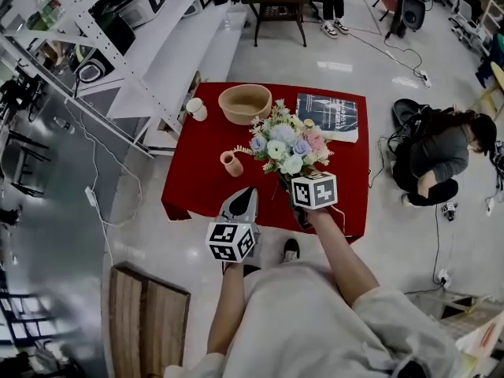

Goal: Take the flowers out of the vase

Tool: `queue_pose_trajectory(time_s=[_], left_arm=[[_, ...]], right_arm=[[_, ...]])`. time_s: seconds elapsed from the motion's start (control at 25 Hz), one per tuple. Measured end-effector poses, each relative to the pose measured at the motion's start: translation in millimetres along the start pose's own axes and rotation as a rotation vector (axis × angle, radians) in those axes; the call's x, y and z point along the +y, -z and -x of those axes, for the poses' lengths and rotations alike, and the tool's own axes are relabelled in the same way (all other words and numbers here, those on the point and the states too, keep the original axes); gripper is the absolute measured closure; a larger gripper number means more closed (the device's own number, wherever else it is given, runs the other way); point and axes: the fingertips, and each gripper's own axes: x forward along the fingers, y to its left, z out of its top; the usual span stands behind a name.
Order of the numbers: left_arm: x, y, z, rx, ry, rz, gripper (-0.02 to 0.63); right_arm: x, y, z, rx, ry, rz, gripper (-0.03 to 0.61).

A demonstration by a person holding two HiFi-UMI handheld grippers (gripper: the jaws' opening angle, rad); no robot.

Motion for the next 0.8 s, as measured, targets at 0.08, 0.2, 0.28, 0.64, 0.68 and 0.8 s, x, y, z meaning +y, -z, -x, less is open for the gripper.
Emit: queue_pose_trajectory(time_s=[0.08, 0.2, 0.28, 0.64, 0.68, 0.8], left_arm=[[-4.1, -1.8, -1.1, -0.003, 0.011, -0.012, 0.604], [-4.8, 2.2, -2.3, 0.007, 0.019, -0.015, 0.604], [-4.2, 4.0, -6.0, 0.012, 0.020, -0.012, 0.604], [4.0, 8.0, -5.7, 0.023, 0.000, -0.005, 0.604], [4.9, 9.0, -5.4, 0.024, -0.002, -0.002, 0.604], [3.9, 12.4, -5.2, 0.031, -0.001, 0.000, 0.604]], right_arm=[[-5.9, -9.8, 3.7, -0.032, 0.064, 0.050, 0.534], [-9.2, -10.8, 4.7, -0.047, 0.147, 0.131, 0.534], [-11.6, -12.3, 5.3, -0.051, 0.192, 0.188, 0.534], [-13.2, -9.5, 0.9, -0.047, 0.220, 0.224, 0.534], [-13.5, -9.7, 0.8, -0.048, 0.220, 0.225, 0.534], [-15.7, -8.5, 3.0, -0.049, 0.221, 0.219, 0.534]])
